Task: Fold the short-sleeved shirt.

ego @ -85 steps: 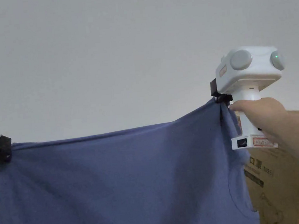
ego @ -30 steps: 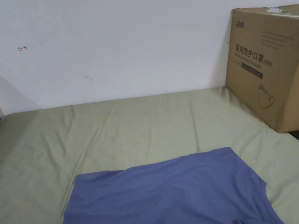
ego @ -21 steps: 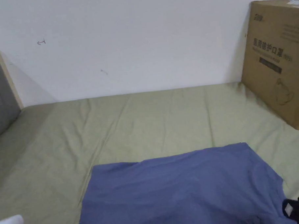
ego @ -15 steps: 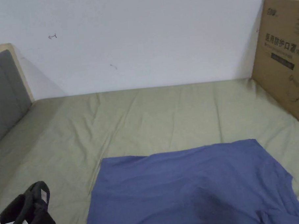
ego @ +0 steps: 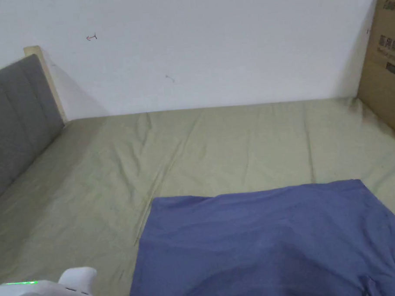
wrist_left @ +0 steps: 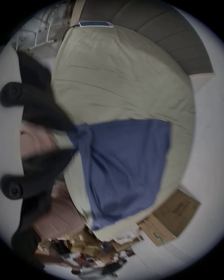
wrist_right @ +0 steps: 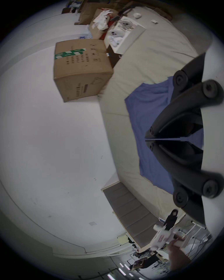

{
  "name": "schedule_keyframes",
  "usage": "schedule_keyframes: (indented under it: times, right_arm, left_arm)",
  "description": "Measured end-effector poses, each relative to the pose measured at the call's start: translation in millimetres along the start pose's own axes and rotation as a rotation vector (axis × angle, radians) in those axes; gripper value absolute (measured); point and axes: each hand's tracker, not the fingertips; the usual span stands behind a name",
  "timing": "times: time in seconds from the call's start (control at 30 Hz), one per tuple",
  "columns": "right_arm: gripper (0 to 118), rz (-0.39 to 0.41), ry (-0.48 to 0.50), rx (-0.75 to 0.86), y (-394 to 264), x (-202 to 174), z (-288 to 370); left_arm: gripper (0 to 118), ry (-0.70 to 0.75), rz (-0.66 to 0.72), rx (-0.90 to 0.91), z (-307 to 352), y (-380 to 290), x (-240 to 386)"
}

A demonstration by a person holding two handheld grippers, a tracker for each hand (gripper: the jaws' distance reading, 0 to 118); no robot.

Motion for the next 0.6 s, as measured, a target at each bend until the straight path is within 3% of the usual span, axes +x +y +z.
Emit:
schedule_keyframes:
  times: [0.03, 0.07, 0.23, 0.27, 0.33, 0.37, 0.4, 0.47, 0.53, 0.6]
  right_arm:
    - [3, -0.023, 0.005, -0.019, -2.7, 2.5, -1.6]
    - [3, -0.051, 0.019, -0.037, -5.3, 5.3, -3.3]
    - [3, -0.067, 0.005, -0.108, -15.5, 10.3, -9.8]
    - [3, -0.059, -0.002, -0.123, -17.5, 10.4, -11.5]
    - [3, -0.047, -0.010, -0.147, -22.0, 11.8, -13.9]
    - [3, -0.042, -0.017, -0.157, -23.6, 12.3, -14.9]
    - [3, -0.039, -0.027, -0.167, -26.2, 15.7, -16.0]
    - [3, -0.043, -0.055, -0.184, -30.8, 24.1, -17.1]
    - [3, -0.076, -0.087, -0.199, -32.8, 36.7, -17.2]
    - [3, -0.127, -0.110, -0.216, -33.0, 50.3, -14.2]
  left_arm:
    - [109, 0.040, 0.009, -0.029, -14.1, -1.6, -3.4]
    - [116, 0.045, -0.001, -0.066, -31.1, -4.1, -7.8]
    - [109, 0.011, -0.012, -0.051, -79.5, -1.9, -8.7]
    - [98, 0.024, -0.022, -0.053, -87.2, -2.8, -10.0]
    - [92, 0.047, -0.059, -0.083, -100.9, -5.5, -6.1]
    - [91, 0.146, -0.107, -0.074, -101.1, -7.9, -2.0]
    - [91, 0.118, -0.104, -0.026, -94.7, -11.9, 5.7]
    - [64, 0.120, -0.118, 0.023, -83.3, -16.1, 13.4]
    - [3, 0.061, -0.141, 0.090, -66.7, -22.1, 20.4]
    - [3, 0.083, -0.164, 0.148, -57.3, -30.7, 29.0]
